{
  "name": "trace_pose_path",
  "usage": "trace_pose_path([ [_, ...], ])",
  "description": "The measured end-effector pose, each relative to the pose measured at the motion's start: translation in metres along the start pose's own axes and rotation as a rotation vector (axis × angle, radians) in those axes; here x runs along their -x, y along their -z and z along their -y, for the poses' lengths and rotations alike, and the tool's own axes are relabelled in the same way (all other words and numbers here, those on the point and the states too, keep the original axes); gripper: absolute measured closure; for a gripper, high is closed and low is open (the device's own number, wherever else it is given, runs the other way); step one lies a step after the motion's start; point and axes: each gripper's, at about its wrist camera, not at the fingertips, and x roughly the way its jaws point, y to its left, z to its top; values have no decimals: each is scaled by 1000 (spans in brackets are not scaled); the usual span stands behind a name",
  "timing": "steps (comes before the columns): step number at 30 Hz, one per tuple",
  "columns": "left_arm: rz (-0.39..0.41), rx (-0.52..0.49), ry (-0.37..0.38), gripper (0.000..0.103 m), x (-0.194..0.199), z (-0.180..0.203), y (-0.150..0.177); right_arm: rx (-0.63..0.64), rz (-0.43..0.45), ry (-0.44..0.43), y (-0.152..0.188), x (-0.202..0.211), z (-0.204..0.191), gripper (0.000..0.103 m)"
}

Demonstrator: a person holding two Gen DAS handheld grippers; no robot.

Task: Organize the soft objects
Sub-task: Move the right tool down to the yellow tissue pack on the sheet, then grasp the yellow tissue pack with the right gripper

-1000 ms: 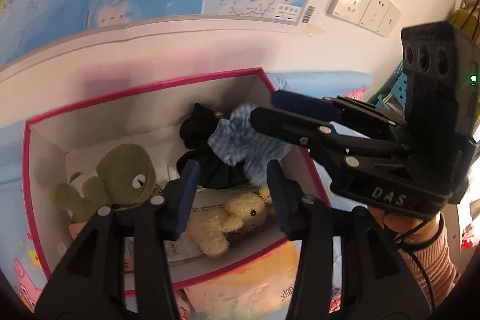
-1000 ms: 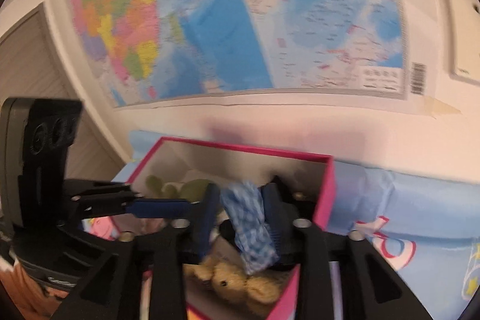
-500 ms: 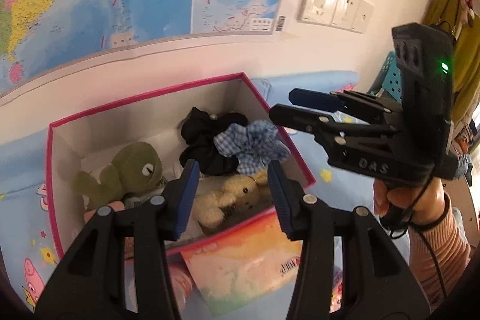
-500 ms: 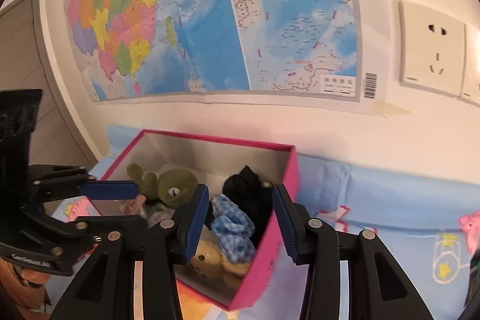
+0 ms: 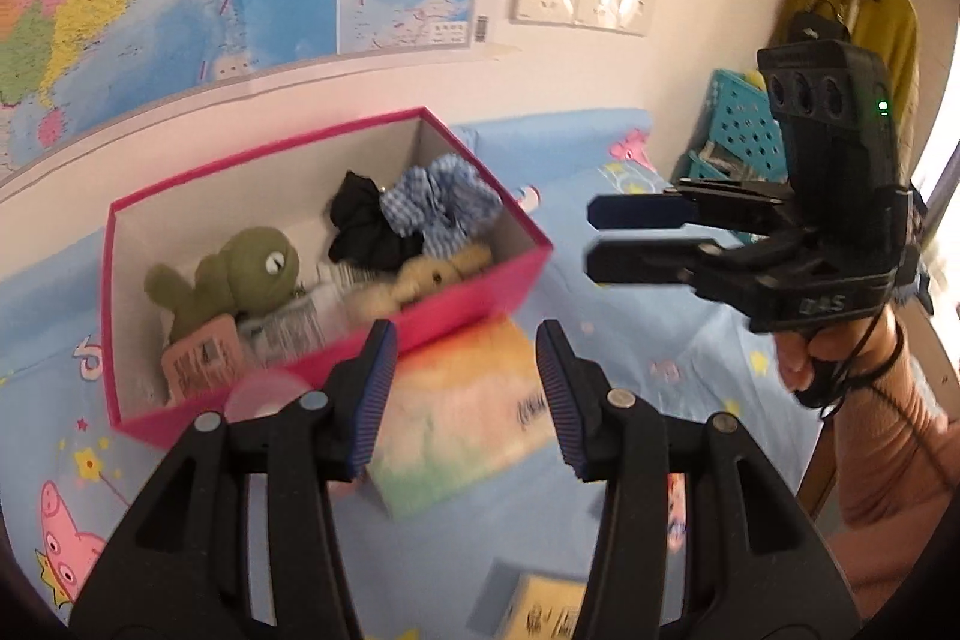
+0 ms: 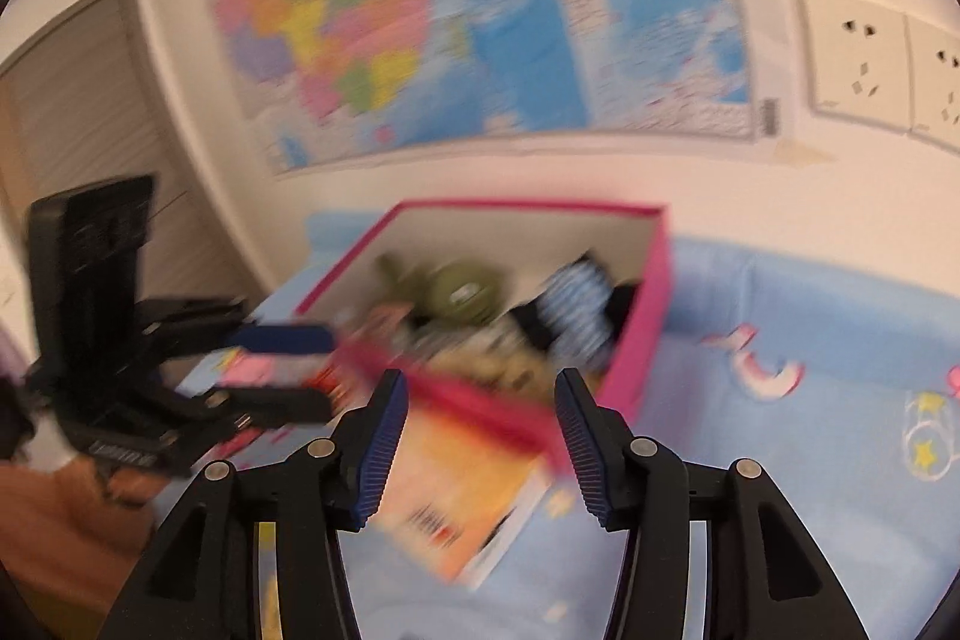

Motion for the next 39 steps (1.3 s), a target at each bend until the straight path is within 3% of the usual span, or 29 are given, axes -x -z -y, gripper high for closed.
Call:
trace_pose_path([
  [6,-12,-1,-39,48,10,4,40,43,-63,-99,43,8,-40,49],
  [12,-75,57,-21,48,7,-2,81,40,-182,-181,81,0,-68,48],
  [17,-122,90,12,48,6,-4,109,22,-272,-214,111,-11,-84,48],
  [23,-156,49,45,49,4,9,129,6,-358,-266,136,-11,-99,48],
  [26,-185,30,87,54,0,14,135,-9,-395,-283,148,-17,-107,48],
  [28,-202,29,114,55,-4,15,139,-32,-401,-289,152,-26,-110,48],
  [30,-225,35,146,64,-6,14,144,-48,-391,-277,154,-33,-111,48],
  [39,-244,99,237,64,1,8,160,-146,-325,-207,143,-49,-93,48],
])
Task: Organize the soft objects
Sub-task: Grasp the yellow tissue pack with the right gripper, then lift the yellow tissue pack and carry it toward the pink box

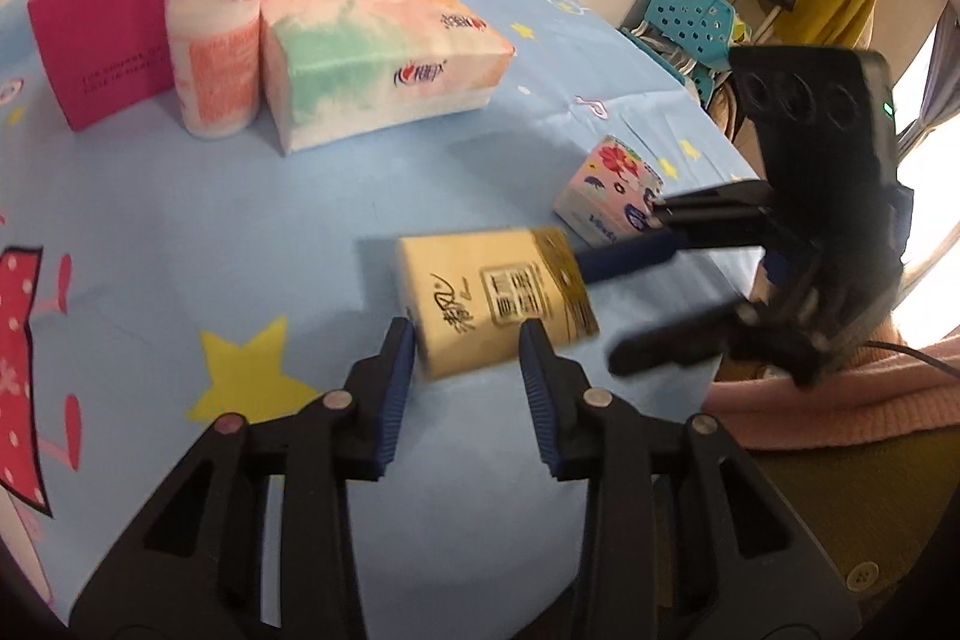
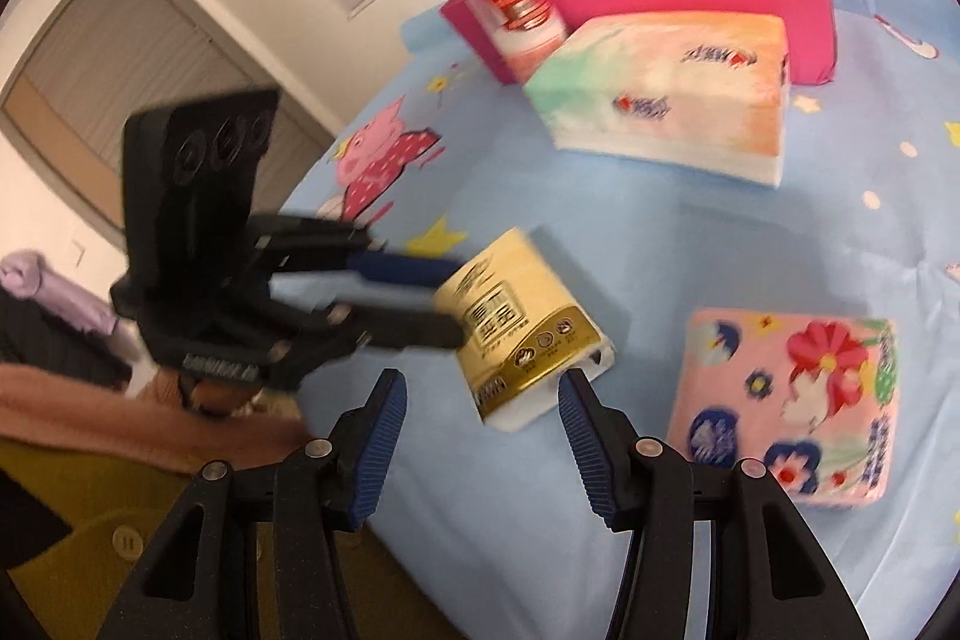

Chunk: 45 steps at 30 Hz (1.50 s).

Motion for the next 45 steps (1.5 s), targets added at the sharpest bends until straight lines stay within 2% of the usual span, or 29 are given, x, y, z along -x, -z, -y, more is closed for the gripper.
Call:
trace_pose_path([
  [3,-1,24,24,64,2,-3,3,-6,20,19,-6,-4,2,48],
  [6,0,51,-5,64,2,-6,2,-3,26,46,-11,-8,3,48],
  [9,13,70,-3,64,4,-9,1,1,29,86,-14,-15,3,49],
  [13,11,78,-5,64,2,-9,0,-9,35,107,-16,-18,4,57],
  [18,16,83,-13,65,4,-8,0,-7,37,130,-14,-20,5,61],
  [25,44,85,-37,65,10,-3,-4,-13,62,126,-14,-16,4,65],
  [45,136,50,-98,65,34,3,-29,42,151,129,-35,10,-8,65],
])
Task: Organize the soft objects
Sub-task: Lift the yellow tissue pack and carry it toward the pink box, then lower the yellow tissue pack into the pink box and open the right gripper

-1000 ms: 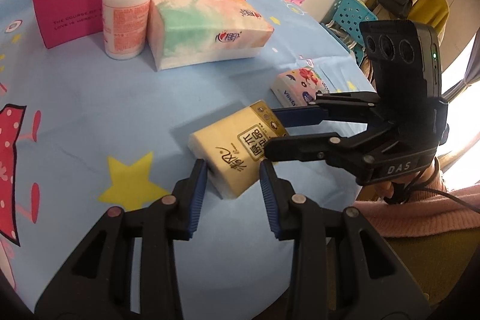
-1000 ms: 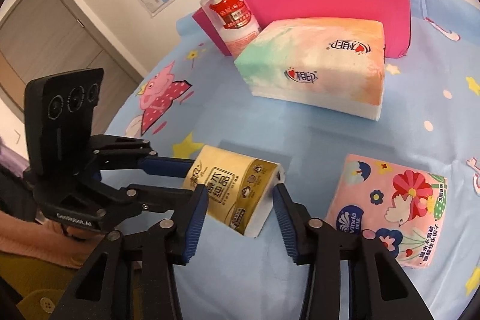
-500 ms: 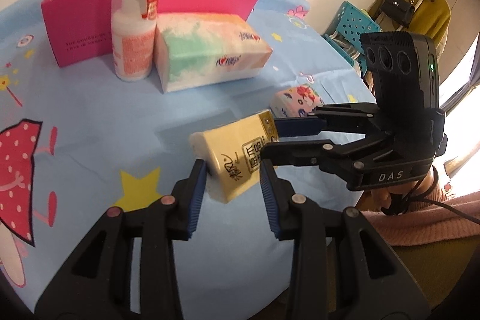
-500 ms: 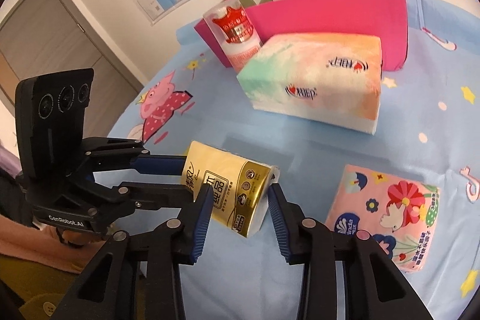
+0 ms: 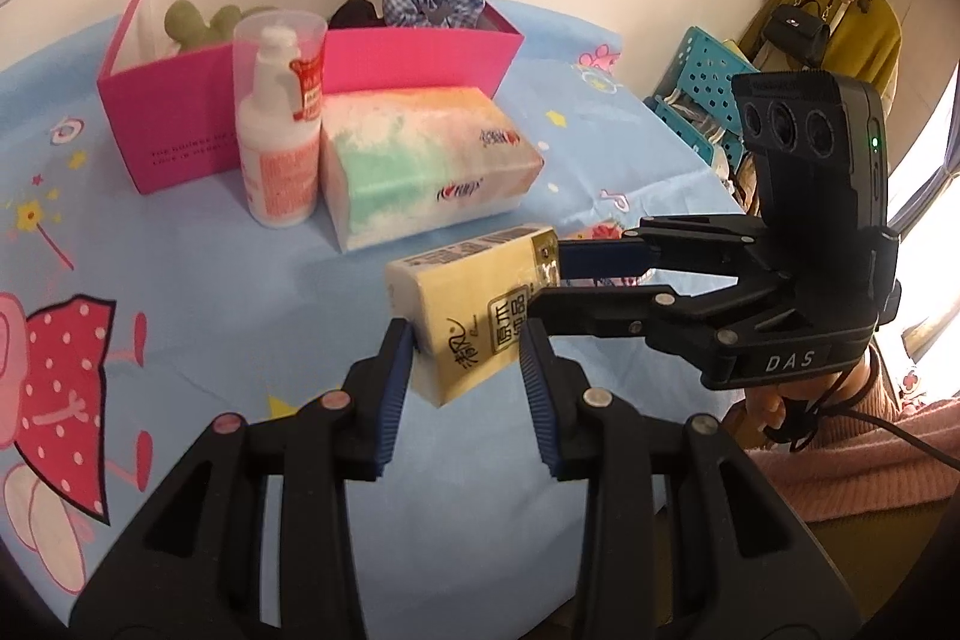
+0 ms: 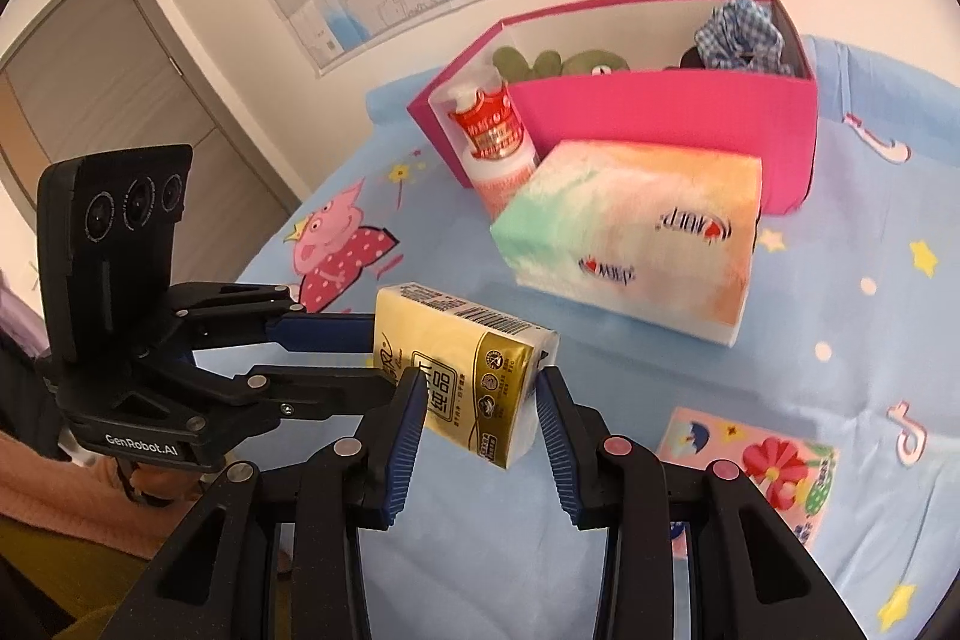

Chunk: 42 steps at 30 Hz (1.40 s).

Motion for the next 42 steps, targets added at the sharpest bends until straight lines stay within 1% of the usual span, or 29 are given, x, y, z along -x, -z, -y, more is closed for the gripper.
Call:
trace_pose_path([
  [11,32,-29,-8,64,5,4,-13,20,29,22,-11,10,2,65],
  [22,67,-54,-16,64,6,10,-36,41,75,43,-27,22,9,65],
  [42,100,-81,-53,64,3,13,-70,66,137,65,-51,33,16,64],
])
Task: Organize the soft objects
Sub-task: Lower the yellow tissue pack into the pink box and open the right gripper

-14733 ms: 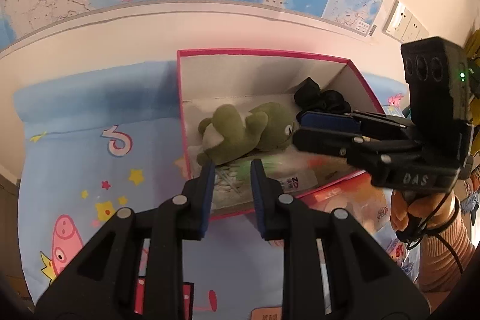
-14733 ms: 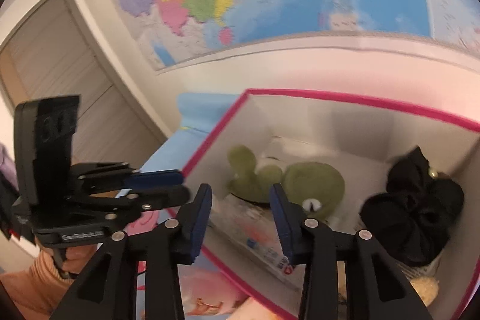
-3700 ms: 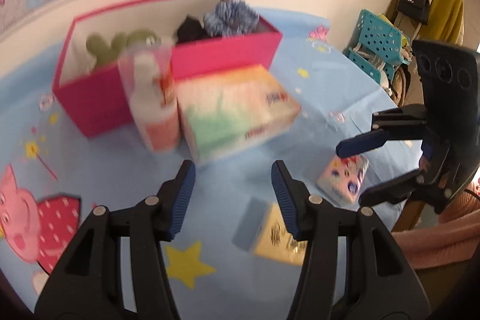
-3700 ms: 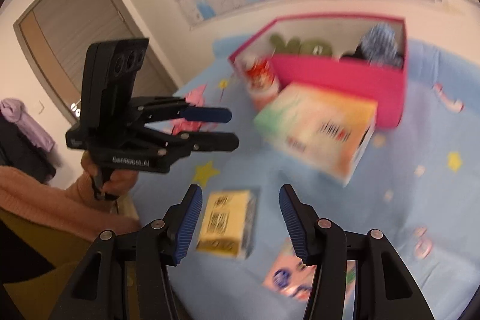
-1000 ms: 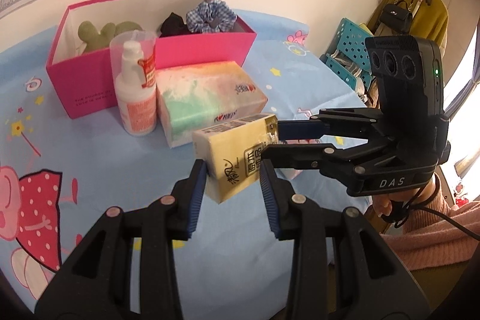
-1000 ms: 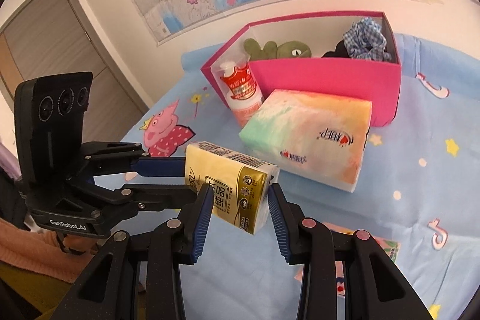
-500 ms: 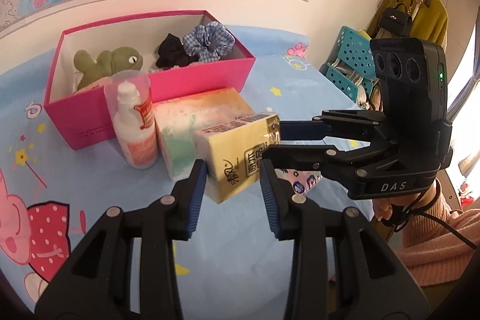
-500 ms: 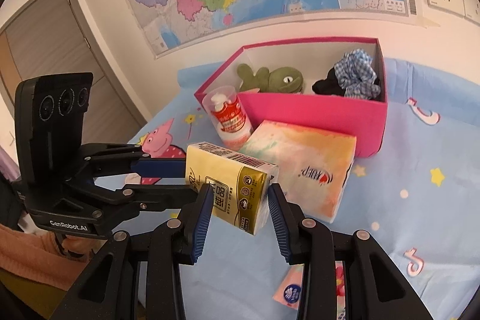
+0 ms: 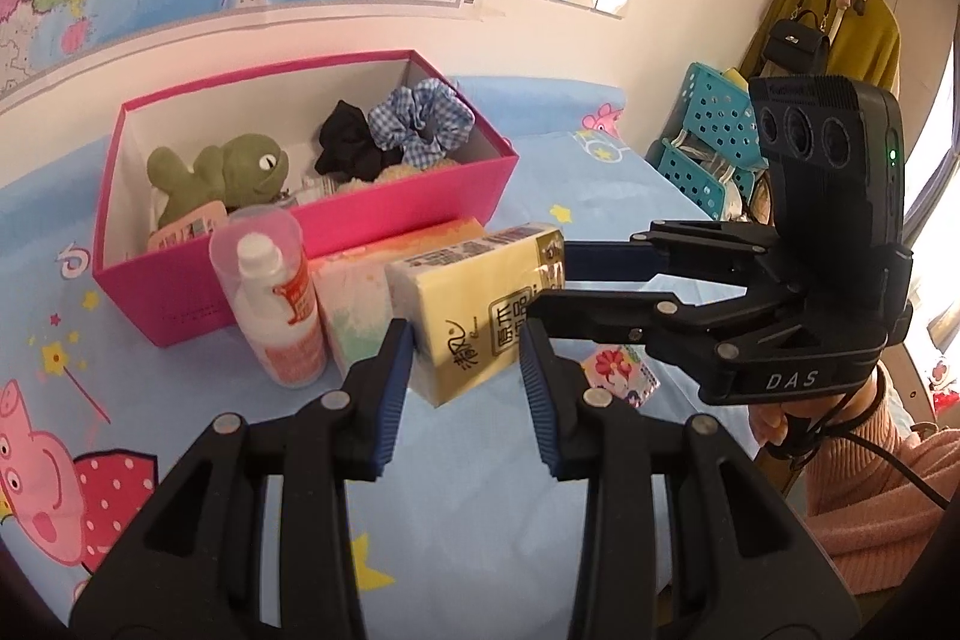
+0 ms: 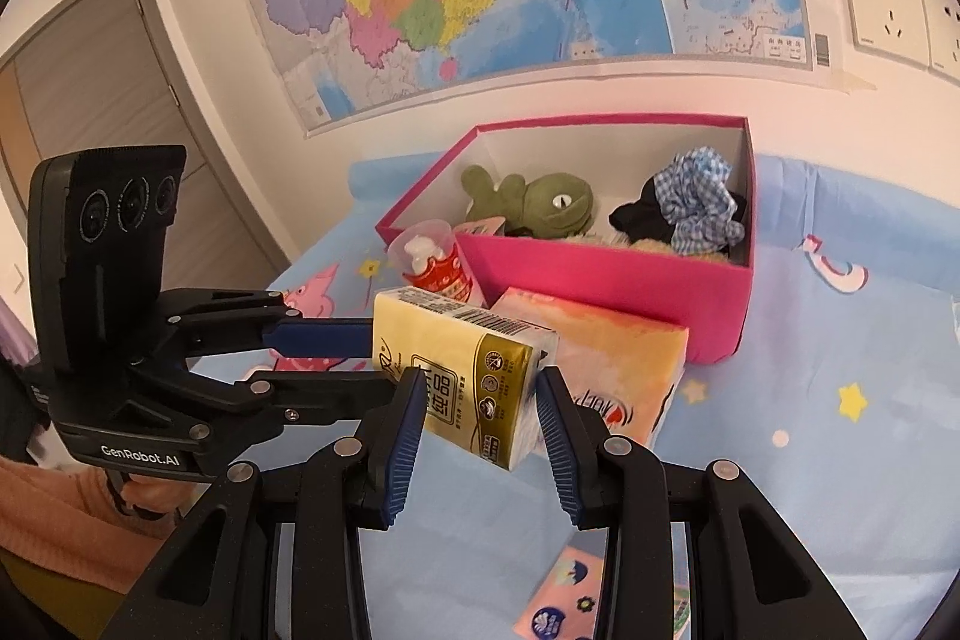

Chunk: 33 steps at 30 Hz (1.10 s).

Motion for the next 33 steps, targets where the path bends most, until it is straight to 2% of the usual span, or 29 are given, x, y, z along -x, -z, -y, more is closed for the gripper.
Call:
trace_pose_path([
  [11,25,5,-20,64,-3,-8,-25,15,32,0,-23,-2,9,65],
  [33,51,-6,-59,64,-12,-26,-55,35,70,13,-55,-14,18,65],
])
